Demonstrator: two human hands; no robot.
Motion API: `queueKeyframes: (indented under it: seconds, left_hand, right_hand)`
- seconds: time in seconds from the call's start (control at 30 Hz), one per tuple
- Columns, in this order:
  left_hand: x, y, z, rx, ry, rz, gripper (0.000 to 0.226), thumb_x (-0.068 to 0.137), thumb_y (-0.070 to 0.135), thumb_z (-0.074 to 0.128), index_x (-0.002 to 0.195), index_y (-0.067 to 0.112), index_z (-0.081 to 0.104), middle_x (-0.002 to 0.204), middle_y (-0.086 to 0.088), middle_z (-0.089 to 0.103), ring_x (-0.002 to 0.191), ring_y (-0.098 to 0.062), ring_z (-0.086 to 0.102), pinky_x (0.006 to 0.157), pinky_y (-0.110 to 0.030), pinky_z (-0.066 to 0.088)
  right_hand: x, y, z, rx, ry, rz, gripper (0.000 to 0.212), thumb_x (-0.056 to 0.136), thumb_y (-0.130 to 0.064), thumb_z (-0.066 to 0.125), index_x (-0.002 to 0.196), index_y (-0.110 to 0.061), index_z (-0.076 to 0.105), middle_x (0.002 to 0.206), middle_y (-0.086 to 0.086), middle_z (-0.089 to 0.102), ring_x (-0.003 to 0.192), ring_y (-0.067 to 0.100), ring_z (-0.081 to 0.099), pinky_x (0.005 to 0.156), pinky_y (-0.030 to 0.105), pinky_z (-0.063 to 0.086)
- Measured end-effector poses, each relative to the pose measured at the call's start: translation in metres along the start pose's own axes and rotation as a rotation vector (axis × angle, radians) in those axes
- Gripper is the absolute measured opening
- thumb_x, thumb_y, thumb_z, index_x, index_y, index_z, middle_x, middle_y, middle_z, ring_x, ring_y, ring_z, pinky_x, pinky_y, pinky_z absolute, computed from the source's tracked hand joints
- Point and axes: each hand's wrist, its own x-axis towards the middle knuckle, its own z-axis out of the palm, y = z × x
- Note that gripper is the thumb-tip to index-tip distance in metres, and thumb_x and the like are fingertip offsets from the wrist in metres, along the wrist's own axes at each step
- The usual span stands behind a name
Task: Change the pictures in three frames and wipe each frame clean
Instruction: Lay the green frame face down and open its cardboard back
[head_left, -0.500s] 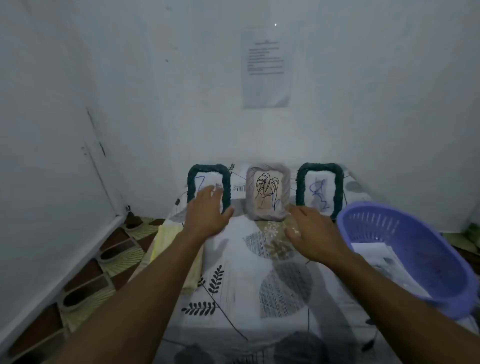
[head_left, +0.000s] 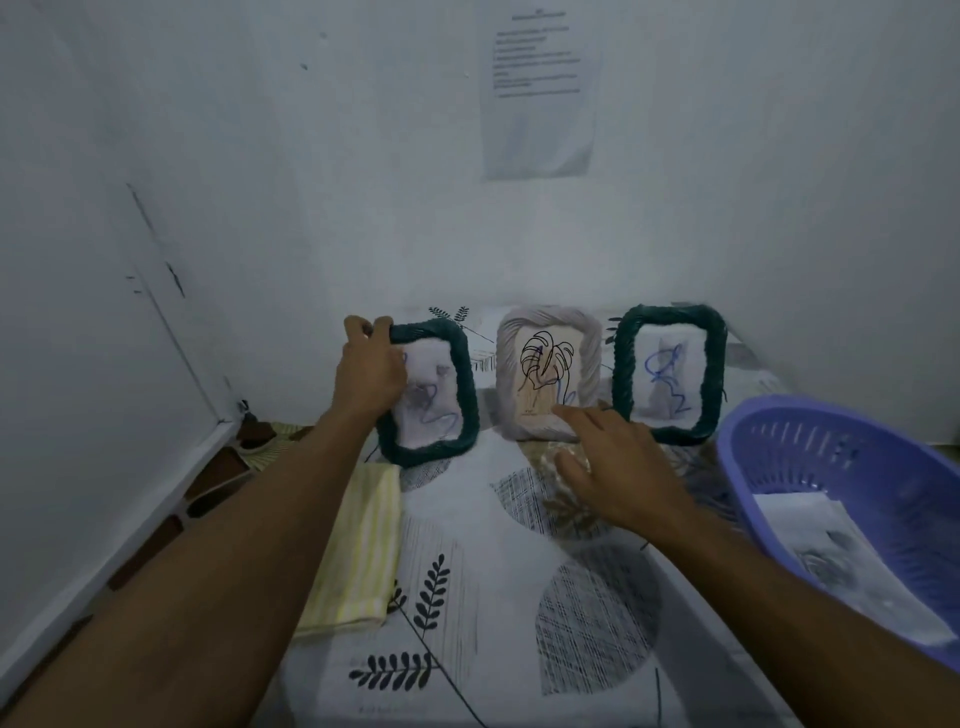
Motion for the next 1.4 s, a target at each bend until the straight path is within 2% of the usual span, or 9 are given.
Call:
queueKeyframes:
  seconds: [0.23, 0.37, 0.67, 0.8, 0.87, 1.0, 1.1, 1.23, 1.4]
  left_hand:
    - [-0.075, 0.040, -0.025, -0.448, 0.047, -0.052, 0.021, 0.093, 0.010, 0.055, 0.114, 0.009, 0.055, 0.107, -0.009, 0.057, 0.089, -0.022, 0.056, 0.079, -0.035, 0.052]
    - [-0.123, 0.068, -0.032, -0.506, 0.040, 0.053, 0.019, 0.090, 0.009, 0.057, 0.108, 0.014, 0.059, 0.105, -0.005, 0.062, 0.092, -0.020, 0.059, 0.078, -0.030, 0.052]
    - [-0.177, 0.120, -0.036, -0.679, -0.104, 0.090, 0.020, 0.092, 0.016, 0.061, 0.111, 0.014, 0.064, 0.097, -0.012, 0.059, 0.086, -0.026, 0.064, 0.066, -0.035, 0.061]
    - [-0.181, 0.117, -0.027, -0.572, -0.106, 0.176, 0.036, 0.097, 0.020, 0.053, 0.132, 0.014, 0.051, 0.105, -0.007, 0.057, 0.094, -0.014, 0.057, 0.087, -0.029, 0.050]
    - [-0.181, 0.107, -0.015, -0.488, -0.161, 0.095, 0.046, 0.096, 0.027, 0.053, 0.139, 0.013, 0.043, 0.125, -0.008, 0.051, 0.114, -0.018, 0.051, 0.100, -0.035, 0.042]
    - [-0.192, 0.093, 0.003, -0.654, -0.427, -0.092, 0.044, 0.094, 0.035, 0.056, 0.133, 0.023, 0.041, 0.127, 0.003, 0.052, 0.120, -0.019, 0.052, 0.102, -0.038, 0.043]
    - [-0.196, 0.085, 0.014, -0.726, -0.427, -0.112, 0.036, 0.091, 0.029, 0.062, 0.123, 0.028, 0.045, 0.120, 0.000, 0.061, 0.109, -0.020, 0.060, 0.097, -0.046, 0.049]
    - [-0.197, 0.084, 0.020, -0.744, -0.391, -0.155, 0.028, 0.092, 0.032, 0.061, 0.117, 0.025, 0.050, 0.117, -0.002, 0.063, 0.102, -0.016, 0.061, 0.092, -0.040, 0.052]
    - [-0.199, 0.081, 0.030, -0.702, -0.423, -0.102, 0.069, 0.069, 0.037, 0.084, 0.125, 0.019, 0.049, 0.117, 0.000, 0.064, 0.103, -0.015, 0.063, 0.089, -0.040, 0.054]
  right_hand:
    - [-0.028, -0.032, -0.021, 0.054, 0.046, -0.054, 0.047, 0.093, -0.037, 0.047, 0.137, -0.023, 0.046, 0.133, 0.002, 0.055, 0.118, 0.025, 0.050, 0.095, 0.041, 0.042]
    - [-0.062, -0.054, -0.024, 0.116, 0.025, -0.061, 0.049, 0.092, -0.040, 0.054, 0.137, -0.025, 0.046, 0.134, -0.001, 0.054, 0.119, 0.021, 0.051, 0.095, 0.038, 0.046]
    - [-0.117, -0.052, -0.023, 0.082, 0.074, 0.054, 0.027, 0.089, -0.040, 0.056, 0.106, -0.020, 0.060, 0.094, 0.004, 0.068, 0.078, 0.023, 0.064, 0.067, 0.033, 0.053]
    - [-0.116, -0.028, -0.031, 0.185, 0.103, 0.154, 0.020, 0.089, -0.033, 0.056, 0.097, -0.017, 0.065, 0.083, 0.003, 0.070, 0.070, 0.020, 0.065, 0.064, 0.039, 0.056]
    - [-0.115, -0.016, -0.034, 0.283, 0.148, 0.205, 0.014, 0.088, -0.022, 0.057, 0.085, -0.012, 0.065, 0.074, 0.004, 0.069, 0.065, 0.018, 0.064, 0.061, 0.040, 0.056]
    - [-0.116, -0.003, -0.033, 0.390, 0.135, 0.311, 0.033, 0.089, -0.008, 0.055, 0.058, -0.014, 0.044, 0.053, -0.001, 0.048, 0.050, 0.007, 0.046, 0.054, 0.023, 0.044]
    - [-0.116, 0.005, -0.022, 0.463, 0.063, 0.370, 0.032, 0.090, -0.008, 0.055, 0.060, -0.010, 0.045, 0.054, 0.003, 0.045, 0.055, 0.018, 0.049, 0.060, 0.036, 0.050]
    - [-0.114, 0.009, -0.011, 0.584, -0.023, 0.427, 0.031, 0.095, -0.014, 0.054, 0.064, -0.010, 0.049, 0.060, 0.010, 0.049, 0.063, 0.034, 0.057, 0.070, 0.050, 0.056]
    - [-0.113, 0.006, -0.009, 0.690, -0.022, 0.468, 0.009, 0.091, -0.033, 0.061, 0.089, -0.024, 0.060, 0.074, 0.015, 0.067, 0.071, 0.031, 0.066, 0.067, 0.052, 0.058]
